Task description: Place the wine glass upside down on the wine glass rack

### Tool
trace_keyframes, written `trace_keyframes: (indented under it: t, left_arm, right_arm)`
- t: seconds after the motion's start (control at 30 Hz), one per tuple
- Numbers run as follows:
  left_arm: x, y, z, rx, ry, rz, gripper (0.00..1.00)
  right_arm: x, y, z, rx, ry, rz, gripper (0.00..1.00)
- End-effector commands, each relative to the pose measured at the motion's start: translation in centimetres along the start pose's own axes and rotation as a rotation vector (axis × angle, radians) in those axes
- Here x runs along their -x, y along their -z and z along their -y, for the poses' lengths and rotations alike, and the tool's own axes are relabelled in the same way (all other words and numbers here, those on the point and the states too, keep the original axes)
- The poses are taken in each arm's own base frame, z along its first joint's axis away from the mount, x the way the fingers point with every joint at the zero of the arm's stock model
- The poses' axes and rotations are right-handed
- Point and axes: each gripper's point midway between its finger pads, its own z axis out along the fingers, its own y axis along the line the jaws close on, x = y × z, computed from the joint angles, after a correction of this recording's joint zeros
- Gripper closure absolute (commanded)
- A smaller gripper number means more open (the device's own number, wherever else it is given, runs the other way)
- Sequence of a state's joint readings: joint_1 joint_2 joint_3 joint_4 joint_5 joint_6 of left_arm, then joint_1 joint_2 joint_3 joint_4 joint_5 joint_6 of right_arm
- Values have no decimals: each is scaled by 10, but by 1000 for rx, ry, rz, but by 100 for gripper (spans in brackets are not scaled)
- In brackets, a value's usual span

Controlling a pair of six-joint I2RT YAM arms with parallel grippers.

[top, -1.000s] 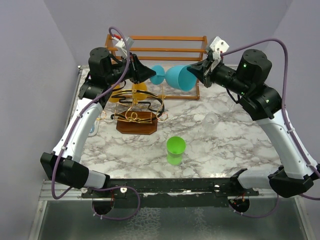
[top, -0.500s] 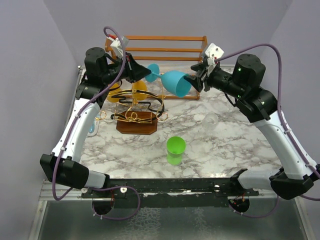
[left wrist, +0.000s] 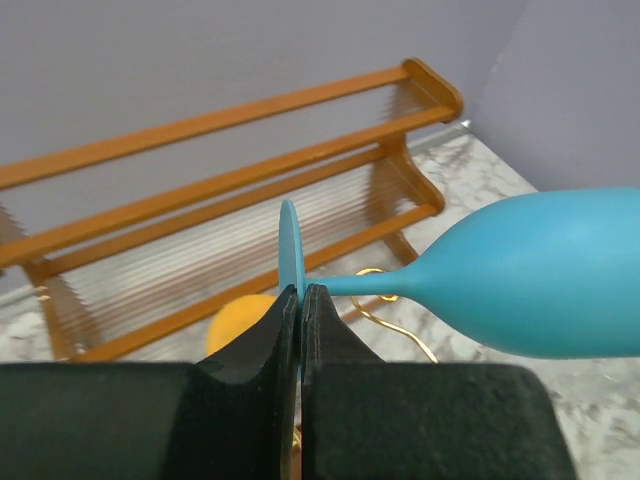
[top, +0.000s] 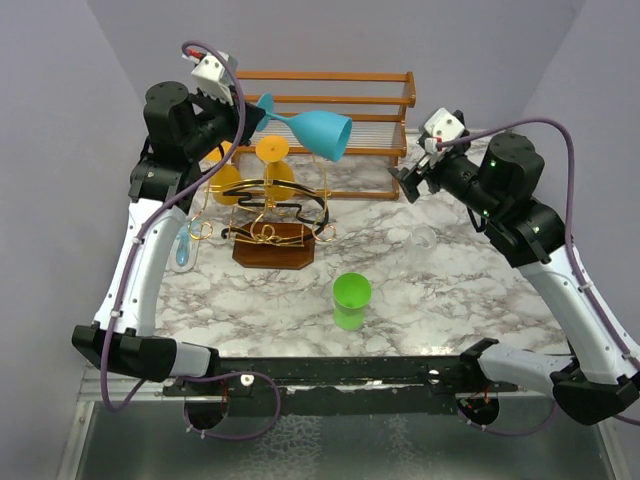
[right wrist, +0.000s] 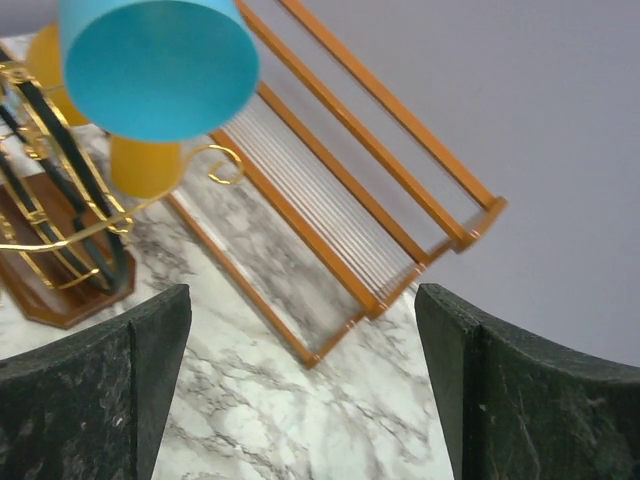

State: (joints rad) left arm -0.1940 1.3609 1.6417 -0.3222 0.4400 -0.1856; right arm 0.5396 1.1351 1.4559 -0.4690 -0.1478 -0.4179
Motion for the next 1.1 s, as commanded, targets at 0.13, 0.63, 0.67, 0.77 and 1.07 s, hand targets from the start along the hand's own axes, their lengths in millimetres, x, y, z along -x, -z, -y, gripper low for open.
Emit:
trace_keyframes:
  t: [0.13,0.63,0.67,0.77,1.07]
  left_arm:
    - [31,-1,-10,229,-348,21,100]
    - [-20,-67,71,127,-761,-114,100]
    - [-26,-71,75,126,-787,-126,100]
    - [-47,-82,86,127,-881,-172,100]
    - [-93,-98,89,176,-1029,-289,100]
  right_arm:
    - [-36,10,53,-276,-1,-104,4]
    - [-174,0,98,-337,-295,-305,4]
    - [-176,1,98,-341,-297,-308,4]
    - [-177,6,98,-343,-295,-302,3]
    - [-174,19,101,-360,-281,-281,3]
